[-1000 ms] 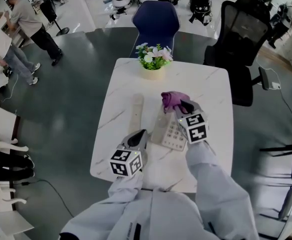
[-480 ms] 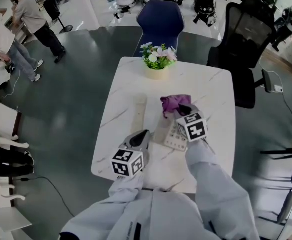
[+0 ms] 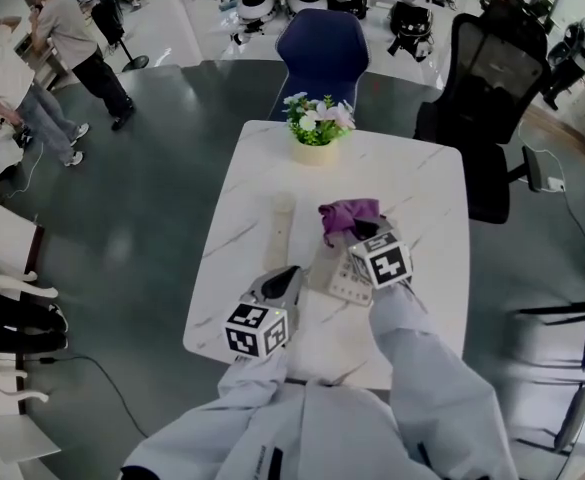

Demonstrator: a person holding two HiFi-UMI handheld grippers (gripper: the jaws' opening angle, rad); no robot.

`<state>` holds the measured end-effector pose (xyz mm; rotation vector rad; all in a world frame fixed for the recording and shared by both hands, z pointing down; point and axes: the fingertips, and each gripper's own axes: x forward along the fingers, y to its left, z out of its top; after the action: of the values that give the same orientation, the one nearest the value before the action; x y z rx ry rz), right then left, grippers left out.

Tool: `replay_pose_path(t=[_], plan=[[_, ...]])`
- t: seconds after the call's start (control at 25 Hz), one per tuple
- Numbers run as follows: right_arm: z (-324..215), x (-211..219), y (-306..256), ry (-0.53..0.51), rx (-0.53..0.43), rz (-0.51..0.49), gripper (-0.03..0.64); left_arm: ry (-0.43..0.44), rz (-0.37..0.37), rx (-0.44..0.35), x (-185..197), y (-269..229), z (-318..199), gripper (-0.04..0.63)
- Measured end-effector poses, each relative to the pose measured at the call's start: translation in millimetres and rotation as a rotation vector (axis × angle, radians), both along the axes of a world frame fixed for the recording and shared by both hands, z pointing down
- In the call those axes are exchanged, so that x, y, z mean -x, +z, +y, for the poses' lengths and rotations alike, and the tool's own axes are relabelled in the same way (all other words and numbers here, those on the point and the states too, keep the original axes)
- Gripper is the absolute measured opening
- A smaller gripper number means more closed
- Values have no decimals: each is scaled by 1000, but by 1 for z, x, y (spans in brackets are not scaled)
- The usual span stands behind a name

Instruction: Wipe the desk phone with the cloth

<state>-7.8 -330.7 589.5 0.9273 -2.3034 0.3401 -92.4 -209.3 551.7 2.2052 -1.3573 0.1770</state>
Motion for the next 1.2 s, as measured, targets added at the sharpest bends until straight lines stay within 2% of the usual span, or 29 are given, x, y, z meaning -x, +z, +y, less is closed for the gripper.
replay_pose_path(t=[0.4,1.04,1.2], plan=[[18,1,11,-8,69,9,35,-13,-7,-4,1,-1,8,-2],[36,5,17,-9,89,-5,35,-21,-4,-14,1,-6,14,-2],[38,5,10,-10,67,15,35,-21,-4,-16,1,-7,16,-2]])
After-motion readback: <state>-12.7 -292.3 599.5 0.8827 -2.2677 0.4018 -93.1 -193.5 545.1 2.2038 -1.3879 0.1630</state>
